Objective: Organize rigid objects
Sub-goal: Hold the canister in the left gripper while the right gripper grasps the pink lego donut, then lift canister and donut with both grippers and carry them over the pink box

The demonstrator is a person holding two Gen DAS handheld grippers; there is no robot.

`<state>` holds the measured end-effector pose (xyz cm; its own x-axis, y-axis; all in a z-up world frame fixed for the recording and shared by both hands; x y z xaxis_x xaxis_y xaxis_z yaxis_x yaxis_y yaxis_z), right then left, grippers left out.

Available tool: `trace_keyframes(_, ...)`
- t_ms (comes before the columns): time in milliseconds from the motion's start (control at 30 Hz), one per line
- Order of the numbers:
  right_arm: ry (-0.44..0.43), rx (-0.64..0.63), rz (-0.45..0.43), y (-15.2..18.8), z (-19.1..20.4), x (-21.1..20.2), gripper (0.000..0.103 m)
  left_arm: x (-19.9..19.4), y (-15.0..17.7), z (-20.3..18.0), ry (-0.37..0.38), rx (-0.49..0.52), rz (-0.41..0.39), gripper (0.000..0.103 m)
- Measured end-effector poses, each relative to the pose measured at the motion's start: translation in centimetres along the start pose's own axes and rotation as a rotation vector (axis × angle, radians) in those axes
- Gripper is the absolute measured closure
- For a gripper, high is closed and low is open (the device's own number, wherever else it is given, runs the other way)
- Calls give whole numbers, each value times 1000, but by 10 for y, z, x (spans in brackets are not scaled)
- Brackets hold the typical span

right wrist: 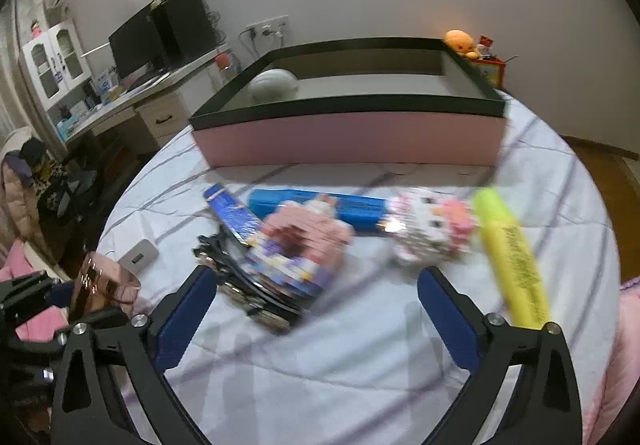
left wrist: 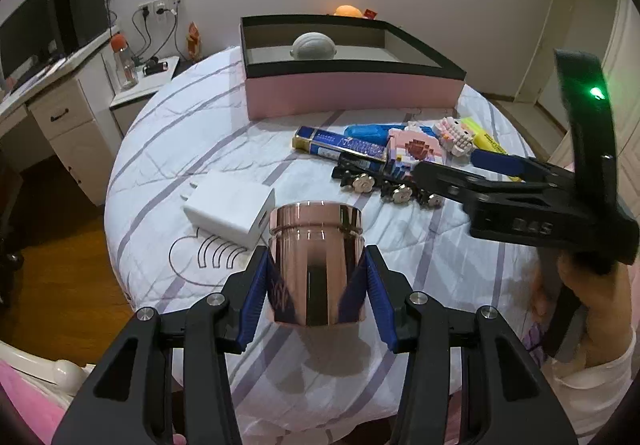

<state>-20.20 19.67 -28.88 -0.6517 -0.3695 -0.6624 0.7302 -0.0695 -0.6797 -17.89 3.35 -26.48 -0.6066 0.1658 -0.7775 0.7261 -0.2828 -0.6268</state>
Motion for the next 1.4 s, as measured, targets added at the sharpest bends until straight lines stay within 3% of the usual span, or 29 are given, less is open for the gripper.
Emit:
trace_keyframes(67,-1,5,11,-2,3,9,15,0,2,3,2,-1,-2,55)
trace_keyframes(133,-18,24,25,-4,3,17,38,-1,2,7,6,-7,-6,55)
trace_keyframes(400,1,24,59,-11,1,31,38,7,2,8,39,-25,-5,55)
trace_keyframes(500,-6,13,54,-10,-3,29,45,8,2,6,38,-16,-4,55)
trace_keyframes(1033,10,0,90,16,-37,-22,44,18,-5,-35,69,34,11,55)
trace_keyframes(1400,27,-10,68,17,-37,-14,43,30,-7,-41,44,19,27,55)
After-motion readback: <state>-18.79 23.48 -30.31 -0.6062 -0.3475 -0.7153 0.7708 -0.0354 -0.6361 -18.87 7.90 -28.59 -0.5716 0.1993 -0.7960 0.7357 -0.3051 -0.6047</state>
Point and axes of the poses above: each gripper's, at about its wrist camera, not at the fingertips, and x roughly the way its jaws point, z to its left, y to its underside, the point moved 2 cm from there along x, roughly the way its jaws point, and after that the axes turned 11 degrees about -y, right-handed, at the moved point
